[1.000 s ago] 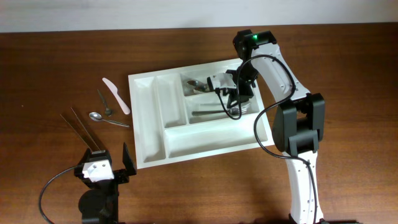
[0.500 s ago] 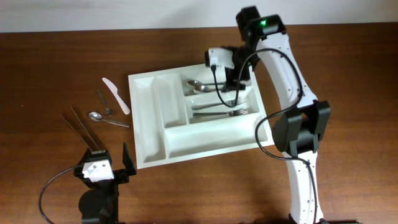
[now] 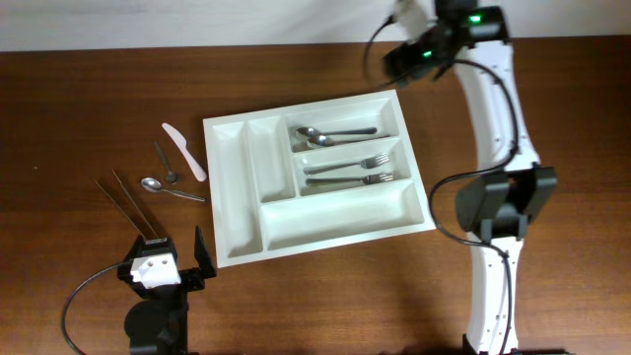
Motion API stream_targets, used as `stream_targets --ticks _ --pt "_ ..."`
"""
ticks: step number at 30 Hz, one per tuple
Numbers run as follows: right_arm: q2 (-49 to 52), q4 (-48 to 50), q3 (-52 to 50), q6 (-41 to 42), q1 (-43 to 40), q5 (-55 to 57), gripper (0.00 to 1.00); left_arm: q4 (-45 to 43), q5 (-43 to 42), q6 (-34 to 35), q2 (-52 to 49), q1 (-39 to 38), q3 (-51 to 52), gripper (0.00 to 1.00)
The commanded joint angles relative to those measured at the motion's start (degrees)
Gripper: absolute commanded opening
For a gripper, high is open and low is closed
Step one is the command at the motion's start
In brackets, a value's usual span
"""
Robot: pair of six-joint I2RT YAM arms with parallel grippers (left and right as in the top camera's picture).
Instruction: Pack container
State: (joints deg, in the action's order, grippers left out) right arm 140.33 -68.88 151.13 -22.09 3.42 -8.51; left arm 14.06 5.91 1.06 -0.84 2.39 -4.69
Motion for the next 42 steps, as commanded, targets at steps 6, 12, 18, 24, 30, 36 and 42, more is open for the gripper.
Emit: stream_targets --ticks 6,12,18,24,30,36,42 --pt "-0.3 -0.3 0.8 22.6 -6.2 6.6 0.99 -0.2 -0.7 -0.9 0.5 0.4 0.3 0.99" --pt "-0.3 -0.2 0.8 22.6 -7.5 9.2 0.99 -0.2 -0.7 -0.9 0.5 0.4 0.3 0.99" --pt "-0.3 0.1 0.8 22.6 -9.6 11.2 0.99 -0.2 -0.7 -0.9 0.5 0.4 0.3 0.99" --pt "-0.3 -2.4 0.8 22.6 -11.4 11.2 0.99 -0.2 -0.7 -0.9 0.5 0.4 0.3 0.99" --pt "-0.3 -4.0 0.8 22.6 -12.1 11.2 0.99 -0.2 -0.7 -0.9 0.5 0.4 0.3 0.99" --pt "-0.3 -3.5 0.8 22.6 -12.1 11.2 0.99 -0.2 -0.7 -0.9 0.5 0.4 0.3 0.99" --pt "-0.3 -3.3 0.8 22.6 -12.1 11.2 0.99 -0.2 -0.7 -0.9 0.5 0.4 0.3 0.99"
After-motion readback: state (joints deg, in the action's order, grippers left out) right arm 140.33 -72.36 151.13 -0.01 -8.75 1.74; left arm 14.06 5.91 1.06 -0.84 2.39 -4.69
